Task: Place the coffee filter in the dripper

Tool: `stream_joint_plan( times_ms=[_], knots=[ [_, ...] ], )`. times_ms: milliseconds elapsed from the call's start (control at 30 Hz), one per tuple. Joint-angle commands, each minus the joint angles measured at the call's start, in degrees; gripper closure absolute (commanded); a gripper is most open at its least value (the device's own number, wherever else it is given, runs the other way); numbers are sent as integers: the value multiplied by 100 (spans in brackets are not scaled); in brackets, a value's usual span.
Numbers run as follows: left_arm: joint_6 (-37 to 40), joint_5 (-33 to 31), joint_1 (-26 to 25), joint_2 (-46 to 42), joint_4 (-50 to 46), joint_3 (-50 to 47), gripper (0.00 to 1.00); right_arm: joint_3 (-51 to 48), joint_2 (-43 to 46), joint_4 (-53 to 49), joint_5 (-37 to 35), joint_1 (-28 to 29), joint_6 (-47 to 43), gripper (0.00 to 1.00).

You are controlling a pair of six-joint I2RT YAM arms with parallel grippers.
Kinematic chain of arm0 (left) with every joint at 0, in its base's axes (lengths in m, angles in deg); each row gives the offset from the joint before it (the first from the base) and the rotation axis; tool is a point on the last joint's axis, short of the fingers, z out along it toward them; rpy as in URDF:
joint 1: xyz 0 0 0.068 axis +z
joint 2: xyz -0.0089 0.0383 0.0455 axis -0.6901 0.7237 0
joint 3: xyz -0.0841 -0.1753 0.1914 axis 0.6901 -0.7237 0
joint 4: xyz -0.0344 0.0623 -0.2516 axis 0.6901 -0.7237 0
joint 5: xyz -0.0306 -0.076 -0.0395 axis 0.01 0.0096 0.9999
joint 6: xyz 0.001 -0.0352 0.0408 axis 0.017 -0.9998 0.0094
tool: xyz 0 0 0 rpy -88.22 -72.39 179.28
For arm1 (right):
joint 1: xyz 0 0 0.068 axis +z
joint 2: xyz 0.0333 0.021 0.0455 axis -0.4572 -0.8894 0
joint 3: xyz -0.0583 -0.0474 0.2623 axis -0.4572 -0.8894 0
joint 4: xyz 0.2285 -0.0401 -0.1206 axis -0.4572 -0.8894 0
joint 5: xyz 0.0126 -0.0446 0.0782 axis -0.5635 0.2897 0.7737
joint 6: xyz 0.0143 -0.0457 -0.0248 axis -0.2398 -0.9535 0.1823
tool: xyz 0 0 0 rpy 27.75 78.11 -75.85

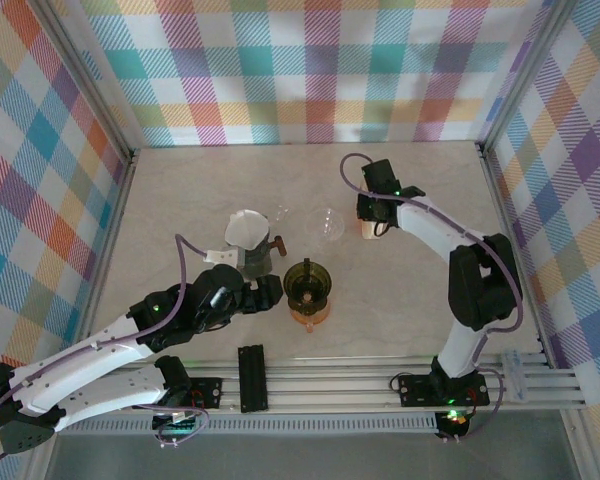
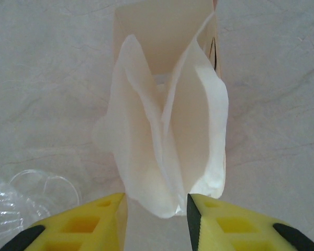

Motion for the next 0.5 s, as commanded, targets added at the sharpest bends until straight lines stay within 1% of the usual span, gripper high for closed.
stream_joint_plan(
  times_ms=[0,133,467],
  knots=[
    [147,-205,-66,-80,43,-98,5,342,-188,-174,-149,-57,-234,63],
    [196,-217,-67,-128,103,-158,4,458,-267,-54,-154,-64,-234,62],
    [234,-403,-65,-94,-8,-186,4,744,-622,-340,-203,-79,-161,70]
  ],
)
